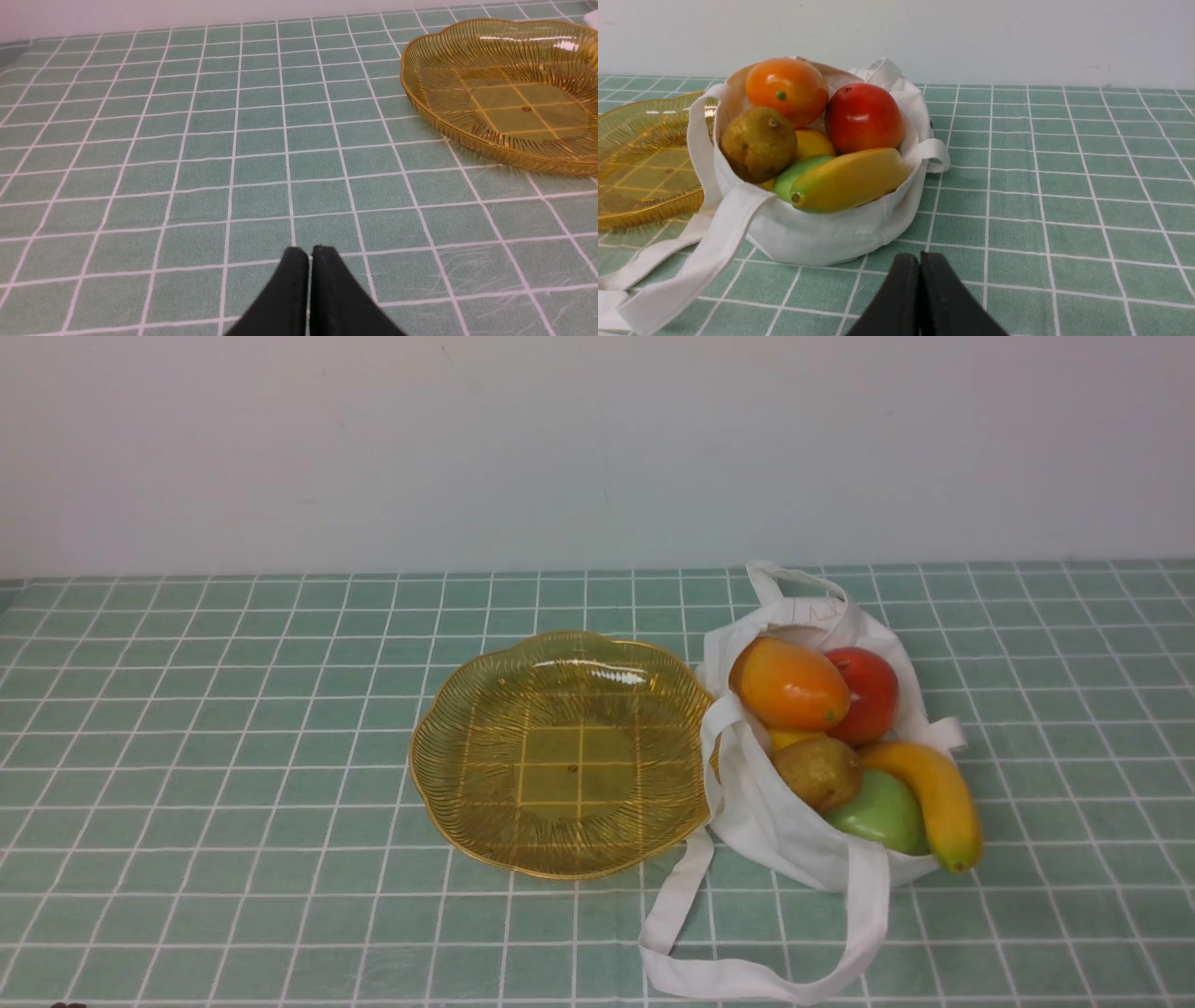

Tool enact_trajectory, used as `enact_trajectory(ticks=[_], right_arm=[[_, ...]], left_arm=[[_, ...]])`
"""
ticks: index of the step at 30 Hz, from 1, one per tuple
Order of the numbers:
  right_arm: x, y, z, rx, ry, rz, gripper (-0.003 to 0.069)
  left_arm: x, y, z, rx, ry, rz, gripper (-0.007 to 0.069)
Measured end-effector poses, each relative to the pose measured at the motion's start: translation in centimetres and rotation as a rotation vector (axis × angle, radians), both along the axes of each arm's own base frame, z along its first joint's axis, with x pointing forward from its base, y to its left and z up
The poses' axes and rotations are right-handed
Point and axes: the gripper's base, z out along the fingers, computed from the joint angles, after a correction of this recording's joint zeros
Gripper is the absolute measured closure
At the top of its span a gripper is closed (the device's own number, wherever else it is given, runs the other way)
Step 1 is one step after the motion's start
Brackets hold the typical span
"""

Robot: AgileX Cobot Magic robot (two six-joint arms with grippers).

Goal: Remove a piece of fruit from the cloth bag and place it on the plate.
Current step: Use the right arm to grab a banana from the bag

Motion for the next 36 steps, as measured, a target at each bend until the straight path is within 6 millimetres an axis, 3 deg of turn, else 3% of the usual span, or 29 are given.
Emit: enact_trajectory(ticks=[18,19,22,23,26,32,36], right_arm=[[0.0,0.1,0.0,0.040,0.003,-0.002,0.0674],[0.0,0.1,0.1,0.073,0.004,-0.004,0.0674],[0.0,0.5,0.3,0.431,0.023,-0.020,0.0674],[0.0,0.7,0.6,0.631,0.036,-0.028,0.0674],[0.0,0.9,0.9,0.919,0.062,-0.040,0.0674],[0.0,0.9,1.2,1.066,0.068,-0.043,0.0674],[-0.3,1.2,2.6,0.950,0.057,0.010,0.0674]], left_arm=[[0.0,0.0,0.0,0.000,0.000,0.000,0.0632],[0.0,0.0,0.0,0.000,0.000,0.000,0.0632],[0.0,0.0,0.0,0.000,0.000,0.000,0.0632],[0.0,0.0,0.0,0.000,0.000,0.000,0.0632],[0.0,0.0,0.0,0.000,0.000,0.000,0.0632],[0.0,0.0,0.0,0.000,0.000,0.000,0.0632],[0.0,0.0,0.0,0.000,0.000,0.000,0.0632]])
